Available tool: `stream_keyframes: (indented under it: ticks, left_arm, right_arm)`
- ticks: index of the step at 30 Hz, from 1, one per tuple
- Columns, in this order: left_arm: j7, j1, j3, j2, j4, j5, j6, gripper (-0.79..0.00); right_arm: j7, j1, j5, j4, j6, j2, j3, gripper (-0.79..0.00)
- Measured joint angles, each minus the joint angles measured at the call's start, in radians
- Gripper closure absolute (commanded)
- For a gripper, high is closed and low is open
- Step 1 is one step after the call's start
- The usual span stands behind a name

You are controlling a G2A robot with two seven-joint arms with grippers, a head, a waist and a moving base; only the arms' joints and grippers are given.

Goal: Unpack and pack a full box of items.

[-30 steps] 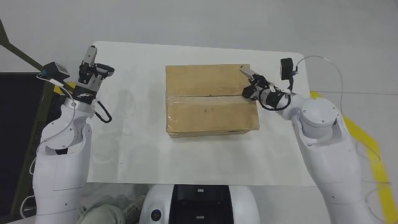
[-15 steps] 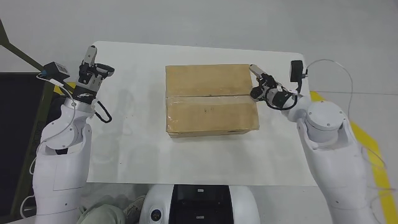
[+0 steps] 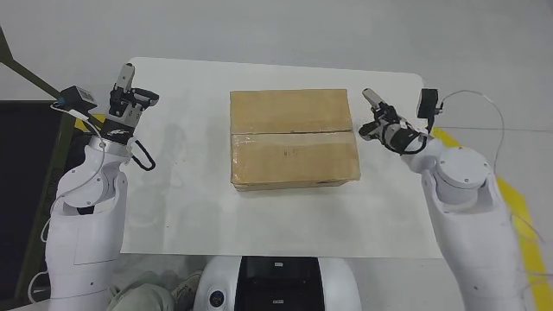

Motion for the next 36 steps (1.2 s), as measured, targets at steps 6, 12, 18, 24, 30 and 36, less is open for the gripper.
stream_keyframes:
  ticks: [6, 12, 18, 24, 30, 36]
  left_arm:
    - [0.0, 0.0, 0.0, 0.0, 0.0, 0.0, 0.0, -0.785]
    - [0.0, 0.0, 0.0, 0.0, 0.0, 0.0, 0.0, -0.785]
    - [0.0, 0.0, 0.0, 0.0, 0.0, 0.0, 0.0, -0.785]
    - [0.0, 0.0, 0.0, 0.0, 0.0, 0.0, 0.0, -0.785]
    - [0.0, 0.0, 0.0, 0.0, 0.0, 0.0, 0.0, -0.784]
    - [0.0, 0.0, 0.0, 0.0, 0.0, 0.0, 0.0, -0.785]
  right_arm:
    - [-0.051, -0.044, 0.03, -0.005, -0.095, 0.002, 0.051, -0.785]
    - [-0.088, -0.078, 0.054, 0.01, -0.241, 0.002, 0.087, -0.785]
    - [-0.101, -0.079, 0.044, 0.015, -0.31, 0.004, 0.114, -0.785]
    - [-0.092, -0.07, 0.046, 0.022, -0.313, 0.005, 0.121, -0.785]
    - [-0.093, -0.07, 0.046, 0.022, -0.313, 0.005, 0.121, -0.785]
    - [-0.093, -0.07, 0.046, 0.022, -0.313, 0.005, 0.121, -0.785]
